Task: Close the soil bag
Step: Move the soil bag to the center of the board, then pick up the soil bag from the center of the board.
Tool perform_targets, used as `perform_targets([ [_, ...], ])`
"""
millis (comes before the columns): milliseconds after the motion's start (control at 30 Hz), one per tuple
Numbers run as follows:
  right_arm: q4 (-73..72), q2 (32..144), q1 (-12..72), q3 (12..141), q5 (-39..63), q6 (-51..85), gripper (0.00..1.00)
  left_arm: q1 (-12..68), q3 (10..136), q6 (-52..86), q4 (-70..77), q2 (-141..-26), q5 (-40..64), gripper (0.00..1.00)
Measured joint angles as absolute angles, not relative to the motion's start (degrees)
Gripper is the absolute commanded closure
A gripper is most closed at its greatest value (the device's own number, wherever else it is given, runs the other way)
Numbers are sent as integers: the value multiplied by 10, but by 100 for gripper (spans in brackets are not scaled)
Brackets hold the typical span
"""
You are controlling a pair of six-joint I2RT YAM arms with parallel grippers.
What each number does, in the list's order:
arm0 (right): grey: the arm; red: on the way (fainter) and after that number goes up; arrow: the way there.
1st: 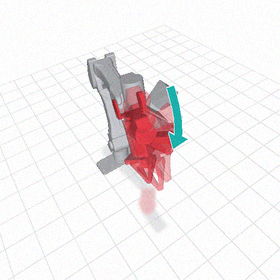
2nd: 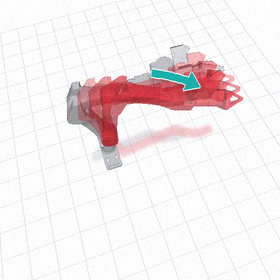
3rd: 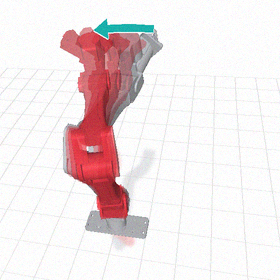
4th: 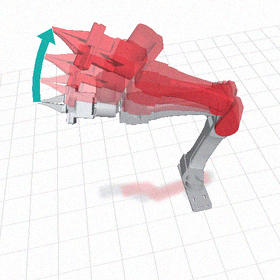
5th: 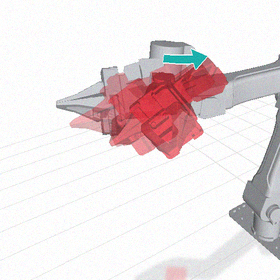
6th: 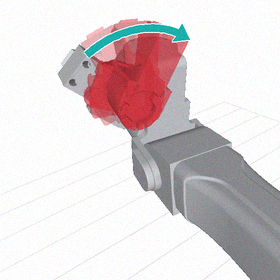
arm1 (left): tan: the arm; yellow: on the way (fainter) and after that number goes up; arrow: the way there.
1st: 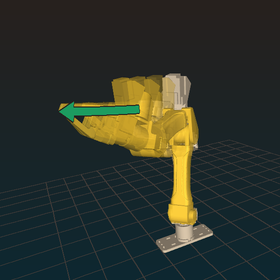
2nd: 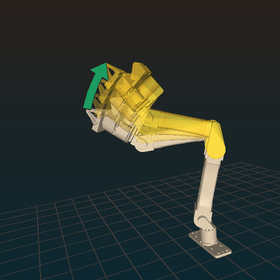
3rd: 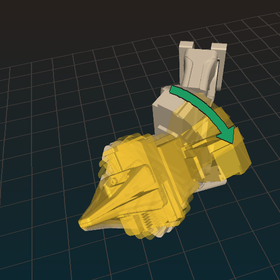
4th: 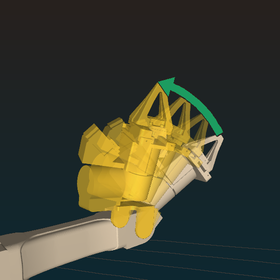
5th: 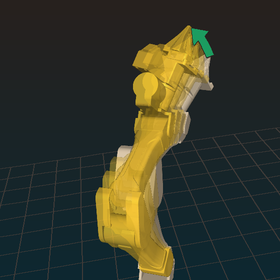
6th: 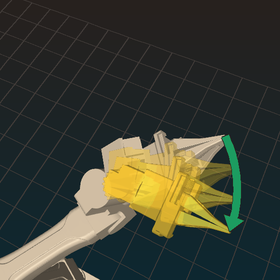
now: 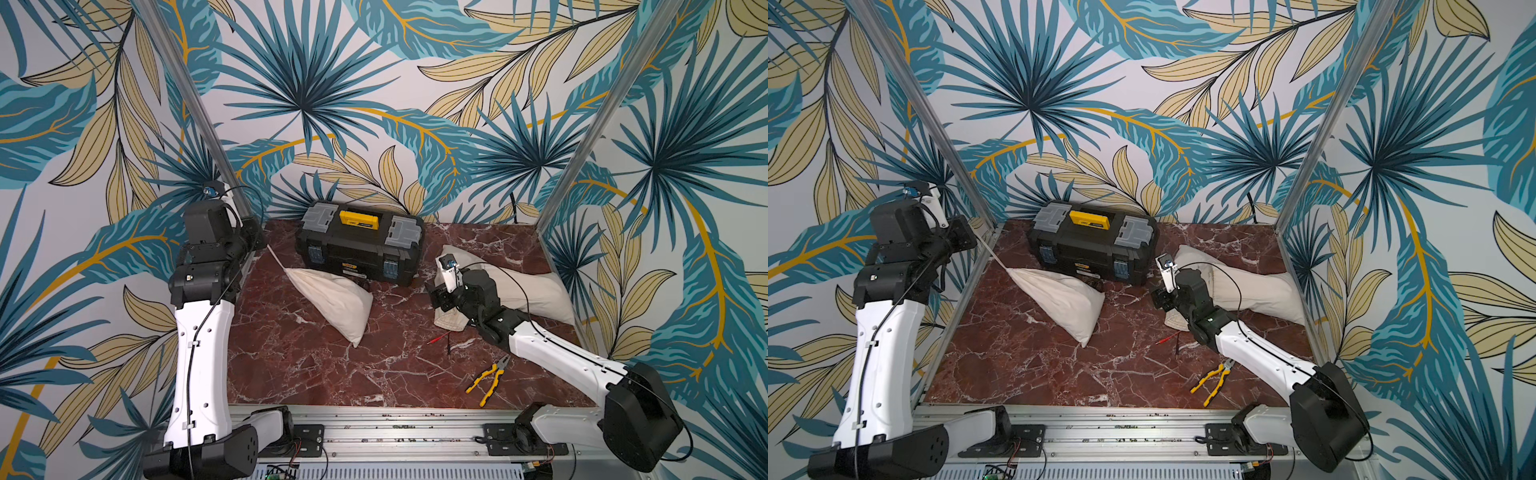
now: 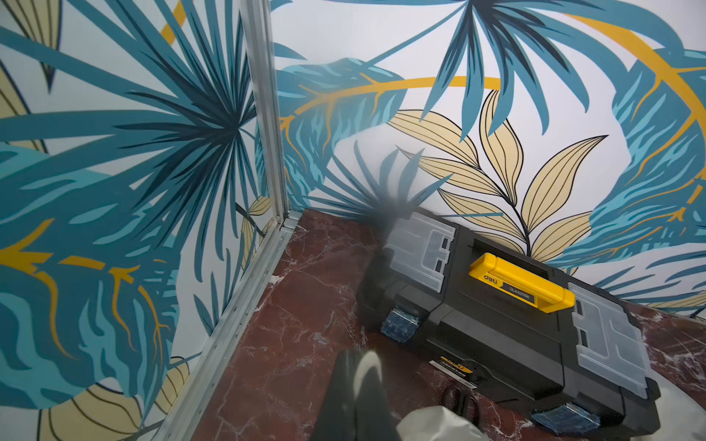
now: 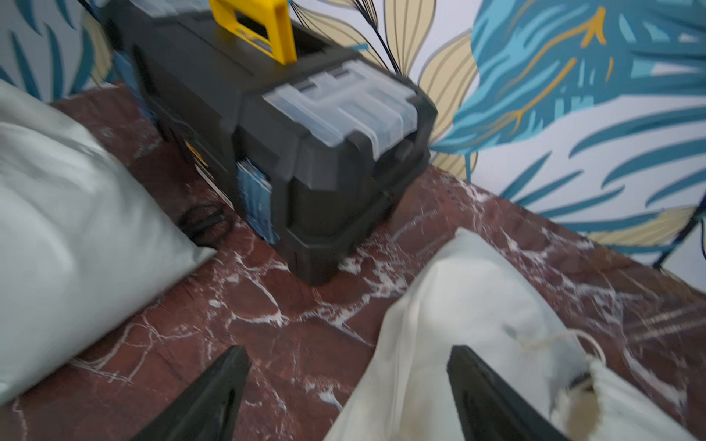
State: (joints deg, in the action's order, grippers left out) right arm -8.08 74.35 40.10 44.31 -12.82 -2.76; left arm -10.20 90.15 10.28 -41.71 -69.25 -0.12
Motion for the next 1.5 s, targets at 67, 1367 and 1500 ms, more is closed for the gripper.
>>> perform_targets([
  [67,-66,750,395,427,-156,-1,13,-102,882,100,-407,-685,-13,94],
  [1367,45,744,344,498,-88,79,100,469,500,133,-17,-733,-78,2],
  [1500,47,697,356,545,-69,66,100,472,499,133,51,-742,-46,0],
])
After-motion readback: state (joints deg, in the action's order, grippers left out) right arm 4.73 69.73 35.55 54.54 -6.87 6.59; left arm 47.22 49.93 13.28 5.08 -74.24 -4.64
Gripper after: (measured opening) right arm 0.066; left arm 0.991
